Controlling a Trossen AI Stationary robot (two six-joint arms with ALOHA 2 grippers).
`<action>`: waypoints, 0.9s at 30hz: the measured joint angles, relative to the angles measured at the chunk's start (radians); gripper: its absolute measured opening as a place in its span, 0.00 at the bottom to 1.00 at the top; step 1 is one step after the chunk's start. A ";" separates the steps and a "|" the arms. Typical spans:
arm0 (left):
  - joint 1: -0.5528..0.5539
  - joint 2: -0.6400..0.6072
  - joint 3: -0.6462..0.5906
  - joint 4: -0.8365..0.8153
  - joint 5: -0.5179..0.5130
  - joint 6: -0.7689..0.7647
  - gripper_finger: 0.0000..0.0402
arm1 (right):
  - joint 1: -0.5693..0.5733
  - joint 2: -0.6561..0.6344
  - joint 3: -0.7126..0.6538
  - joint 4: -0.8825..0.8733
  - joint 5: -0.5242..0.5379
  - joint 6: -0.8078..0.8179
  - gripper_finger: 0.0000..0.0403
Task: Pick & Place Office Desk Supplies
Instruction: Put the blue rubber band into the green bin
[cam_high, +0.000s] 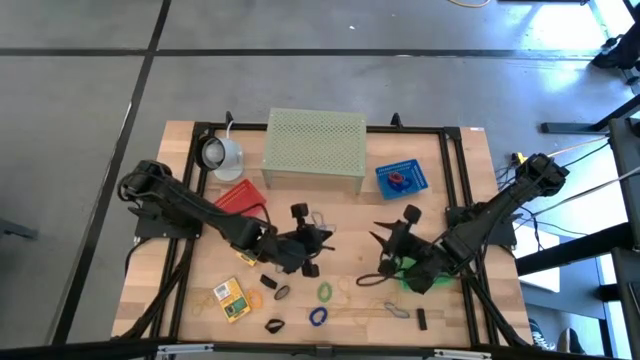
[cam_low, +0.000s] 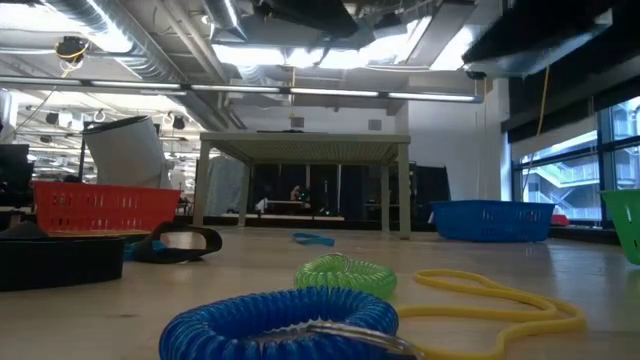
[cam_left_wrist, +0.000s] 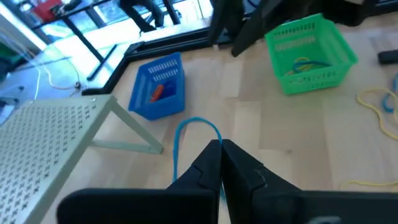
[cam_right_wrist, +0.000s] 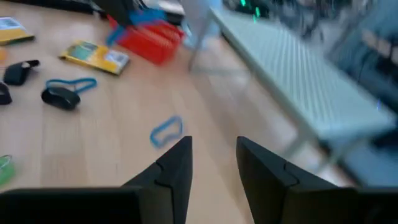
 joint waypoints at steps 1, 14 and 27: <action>-0.004 0.000 0.000 0.002 0.004 0.001 0.01 | -0.006 0.000 0.000 0.059 -0.004 -0.095 0.31; -0.006 0.001 0.000 0.105 0.289 0.046 0.01 | -0.111 0.000 0.000 0.468 -0.429 -0.619 0.31; -0.006 0.002 -0.011 0.173 0.414 0.047 0.01 | -0.144 0.000 0.000 0.573 -0.693 -0.794 0.31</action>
